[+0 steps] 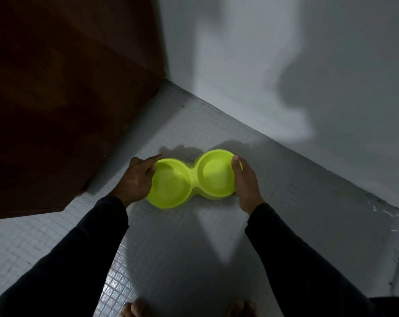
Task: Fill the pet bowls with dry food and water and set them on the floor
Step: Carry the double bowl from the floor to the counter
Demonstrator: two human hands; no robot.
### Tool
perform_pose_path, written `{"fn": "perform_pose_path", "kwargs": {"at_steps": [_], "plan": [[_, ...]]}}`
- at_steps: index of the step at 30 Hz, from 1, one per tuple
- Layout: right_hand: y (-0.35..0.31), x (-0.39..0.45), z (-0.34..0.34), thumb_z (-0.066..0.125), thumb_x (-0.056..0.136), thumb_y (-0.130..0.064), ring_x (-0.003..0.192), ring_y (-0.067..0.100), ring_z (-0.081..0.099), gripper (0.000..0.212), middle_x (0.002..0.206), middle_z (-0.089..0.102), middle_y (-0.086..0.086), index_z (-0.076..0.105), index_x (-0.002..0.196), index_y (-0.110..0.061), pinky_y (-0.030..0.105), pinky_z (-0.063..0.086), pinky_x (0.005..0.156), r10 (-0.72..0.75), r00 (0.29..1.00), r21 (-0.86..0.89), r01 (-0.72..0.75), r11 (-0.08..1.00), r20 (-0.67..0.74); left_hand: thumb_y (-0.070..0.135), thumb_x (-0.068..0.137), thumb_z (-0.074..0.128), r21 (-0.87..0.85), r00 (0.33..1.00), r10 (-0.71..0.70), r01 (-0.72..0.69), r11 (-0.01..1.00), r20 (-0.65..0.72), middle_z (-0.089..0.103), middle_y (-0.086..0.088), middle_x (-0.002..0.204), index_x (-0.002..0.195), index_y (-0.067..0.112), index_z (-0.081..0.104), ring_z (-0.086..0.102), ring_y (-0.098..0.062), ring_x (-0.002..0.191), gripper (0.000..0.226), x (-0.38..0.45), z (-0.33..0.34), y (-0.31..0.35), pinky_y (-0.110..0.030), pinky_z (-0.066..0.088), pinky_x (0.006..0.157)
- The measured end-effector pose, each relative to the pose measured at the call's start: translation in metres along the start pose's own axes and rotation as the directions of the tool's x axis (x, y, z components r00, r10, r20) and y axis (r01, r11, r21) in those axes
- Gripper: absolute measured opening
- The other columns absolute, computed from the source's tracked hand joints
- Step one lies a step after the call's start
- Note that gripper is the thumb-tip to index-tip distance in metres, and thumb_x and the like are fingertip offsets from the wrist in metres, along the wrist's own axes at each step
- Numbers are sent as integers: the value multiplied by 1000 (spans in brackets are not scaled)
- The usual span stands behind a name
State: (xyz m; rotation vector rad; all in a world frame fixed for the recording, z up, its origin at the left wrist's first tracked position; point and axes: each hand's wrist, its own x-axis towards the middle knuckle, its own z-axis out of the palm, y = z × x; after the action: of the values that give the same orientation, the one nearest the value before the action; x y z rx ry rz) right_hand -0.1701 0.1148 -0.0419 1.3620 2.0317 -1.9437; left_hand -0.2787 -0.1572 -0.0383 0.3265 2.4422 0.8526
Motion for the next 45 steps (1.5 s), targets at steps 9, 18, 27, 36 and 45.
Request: {"fn": "perform_pose_path", "kwargs": {"at_steps": [9,18,27,36,45], "plan": [[9,-4,2,45,105,-49,116,20,61,32,124,67,0,65,121,-29,46,50,105,-49,975,78,67,995,-216,49,104,46,-849,941,-334,216,482,49,60,15,137,148,43,46,63,-13,117,44,-18,18,43,-43,58,85],[5,-7,9,41,99,-57,116,22,61,39,126,67,0,64,121,-35,43,50,103,-85,968,63,103,993,-238,53,93,57,-929,912,-406,103,355,-54,66,2,138,145,28,57,63,-25,127,58,-17,17,51,-57,51,103],[-4,-15,2,43,105,-51,115,22,61,30,124,66,-3,65,119,-37,40,50,101,-81,960,78,106,991,-268,37,107,51,-920,903,-424,107,378,-69,70,-6,131,136,19,65,65,-29,123,37,-15,14,63,-61,48,107],[-53,-50,-28,43,106,-48,114,20,61,23,121,66,-5,63,114,-40,38,51,98,-61,951,115,100,988,-302,39,107,50,-926,910,-411,109,362,-53,70,-5,133,138,19,64,64,-27,125,39,-36,-17,110,-58,47,109],[-154,-128,-83,41,104,-54,108,23,63,34,116,68,-2,67,115,-35,43,52,96,-39,945,104,76,992,-326,41,106,52,-935,911,-412,142,324,-5,71,4,129,116,35,71,66,-24,121,23,-95,-86,209,-50,54,100]]}}
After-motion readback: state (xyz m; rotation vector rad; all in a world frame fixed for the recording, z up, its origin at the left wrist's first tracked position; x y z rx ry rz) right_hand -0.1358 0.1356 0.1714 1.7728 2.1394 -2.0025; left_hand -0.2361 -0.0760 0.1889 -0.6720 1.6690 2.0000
